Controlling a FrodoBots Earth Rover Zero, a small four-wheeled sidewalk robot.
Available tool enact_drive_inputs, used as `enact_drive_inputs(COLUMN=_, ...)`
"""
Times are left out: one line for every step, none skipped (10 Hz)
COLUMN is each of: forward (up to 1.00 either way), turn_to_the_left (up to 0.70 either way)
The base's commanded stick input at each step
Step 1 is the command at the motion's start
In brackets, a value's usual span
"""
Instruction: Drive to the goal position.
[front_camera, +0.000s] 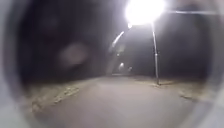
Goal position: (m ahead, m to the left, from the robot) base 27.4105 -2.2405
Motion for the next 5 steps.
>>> enact_drive_inputs(forward=1.0, turn_to_the_left=0.09)
enact_drive_inputs(forward=1.0, turn_to_the_left=0.09)
enact_drive_inputs(forward=1.0, turn_to_the_left=0.09)
enact_drive_inputs(forward=1.0, turn_to_the_left=0.1)
enact_drive_inputs(forward=1.0, turn_to_the_left=0.11)
